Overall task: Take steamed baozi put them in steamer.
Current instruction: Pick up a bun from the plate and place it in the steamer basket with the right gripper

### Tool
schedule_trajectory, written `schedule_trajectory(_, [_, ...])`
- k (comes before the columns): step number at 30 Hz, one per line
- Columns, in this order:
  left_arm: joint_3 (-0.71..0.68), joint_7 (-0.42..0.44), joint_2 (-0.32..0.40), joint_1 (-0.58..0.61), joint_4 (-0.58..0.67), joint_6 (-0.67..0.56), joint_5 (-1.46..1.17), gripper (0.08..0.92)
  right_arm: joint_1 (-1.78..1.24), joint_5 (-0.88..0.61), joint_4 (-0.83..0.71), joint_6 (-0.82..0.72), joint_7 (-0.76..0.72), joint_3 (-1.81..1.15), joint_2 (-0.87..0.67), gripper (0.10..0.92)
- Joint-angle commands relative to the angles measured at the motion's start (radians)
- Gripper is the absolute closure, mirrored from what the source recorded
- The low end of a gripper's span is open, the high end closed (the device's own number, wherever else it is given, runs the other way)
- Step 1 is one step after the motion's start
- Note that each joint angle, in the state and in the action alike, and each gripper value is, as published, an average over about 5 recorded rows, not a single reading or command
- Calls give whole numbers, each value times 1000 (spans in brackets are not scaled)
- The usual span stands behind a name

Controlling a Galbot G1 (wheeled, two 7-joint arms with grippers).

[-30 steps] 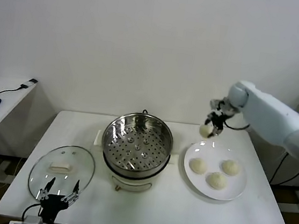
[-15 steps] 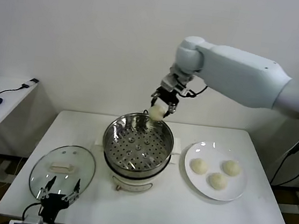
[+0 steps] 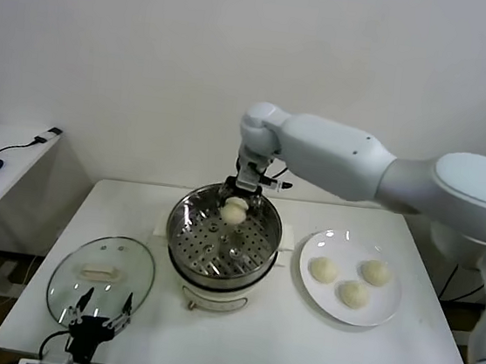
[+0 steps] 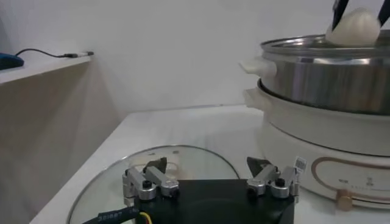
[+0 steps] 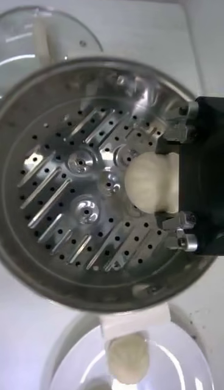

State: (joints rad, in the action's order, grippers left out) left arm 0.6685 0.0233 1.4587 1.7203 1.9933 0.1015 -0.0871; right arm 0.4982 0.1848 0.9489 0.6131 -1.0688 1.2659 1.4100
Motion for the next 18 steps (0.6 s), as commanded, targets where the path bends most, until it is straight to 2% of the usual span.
schedule_trajectory(1, [-1,0,0,0,-2,0,1,177,-118,170,-171,74,53,-89,68,389])
schedule_trajectory(7, [-2,-2,0,-5,-4,0,1,177,-121,158,-216,87,55,-96,98,366])
schedule_trajectory(14, [1,-6,-1,-6,-7,-3,-1,177,-91,72,-180,80,36,-64,88,218])
schedule_trajectory(18, [1,-6,-1,-2,-3,-6,0,177,-4,-95,-90,55,-33,-23,28,204])
